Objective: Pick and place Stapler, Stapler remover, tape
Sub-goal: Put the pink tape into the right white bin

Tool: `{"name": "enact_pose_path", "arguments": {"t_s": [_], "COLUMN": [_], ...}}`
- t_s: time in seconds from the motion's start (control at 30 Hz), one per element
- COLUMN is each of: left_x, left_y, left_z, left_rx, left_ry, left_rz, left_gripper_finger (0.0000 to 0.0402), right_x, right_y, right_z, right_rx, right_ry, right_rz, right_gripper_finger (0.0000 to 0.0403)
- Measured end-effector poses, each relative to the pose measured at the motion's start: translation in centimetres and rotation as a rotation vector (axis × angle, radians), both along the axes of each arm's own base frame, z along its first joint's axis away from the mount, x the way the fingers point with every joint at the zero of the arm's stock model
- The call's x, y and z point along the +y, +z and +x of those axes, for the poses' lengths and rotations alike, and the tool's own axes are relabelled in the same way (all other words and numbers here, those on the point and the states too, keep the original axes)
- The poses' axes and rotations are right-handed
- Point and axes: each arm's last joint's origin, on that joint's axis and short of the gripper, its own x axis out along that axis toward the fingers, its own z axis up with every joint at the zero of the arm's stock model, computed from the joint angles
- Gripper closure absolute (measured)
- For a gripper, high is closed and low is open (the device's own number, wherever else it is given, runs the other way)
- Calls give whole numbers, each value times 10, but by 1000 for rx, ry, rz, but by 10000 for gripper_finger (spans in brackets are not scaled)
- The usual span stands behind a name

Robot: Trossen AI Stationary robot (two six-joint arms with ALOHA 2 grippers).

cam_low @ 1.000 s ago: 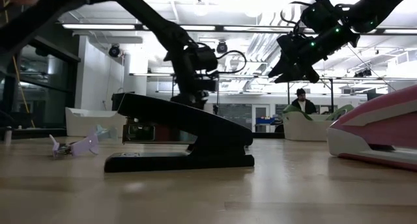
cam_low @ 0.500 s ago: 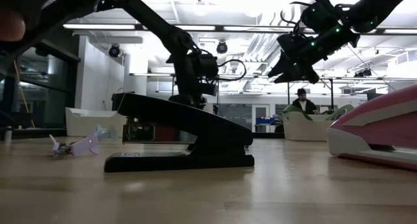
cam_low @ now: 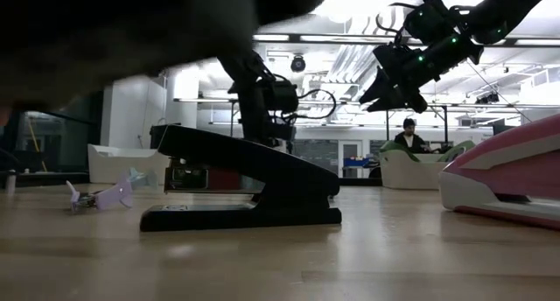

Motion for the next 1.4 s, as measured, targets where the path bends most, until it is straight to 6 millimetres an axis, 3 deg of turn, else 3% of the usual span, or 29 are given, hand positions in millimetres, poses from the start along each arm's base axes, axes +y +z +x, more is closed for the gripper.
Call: {"name": "enact_pose_path", "arguments": {"t_s": [0.13, 0.37, 0.63, 0.9, 1.17, 1.4], "left_x": [-2, -5, -5, 1, -1, -8], "left_y": [-1, -2, 9, 71, 151, 199], "left_z": [1, -3, -4, 6, 15, 2], "left_rx": [15, 52, 69, -81, -379, -628], "left_ry": [-15, -16, 87, 150, 133, 106], "left_rz": [7, -17, -79, -164, -257, -400], "left_gripper_finger": [180, 316, 323, 323, 323, 323], "right_x": [0, 0, 1, 2, 1, -2], "right_y": [-1, -1, -1, 0, 11, 23], "right_z": [0, 0, 0, 1, 5, 8], "right_rx": [3, 4, -2, -22, -95, -166], "right_ry": [4, 4, 21, 74, 145, 162], "right_rz": [5, 7, 14, 30, -91, -240], "right_gripper_finger": [233, 233, 234, 233, 233, 233]}}
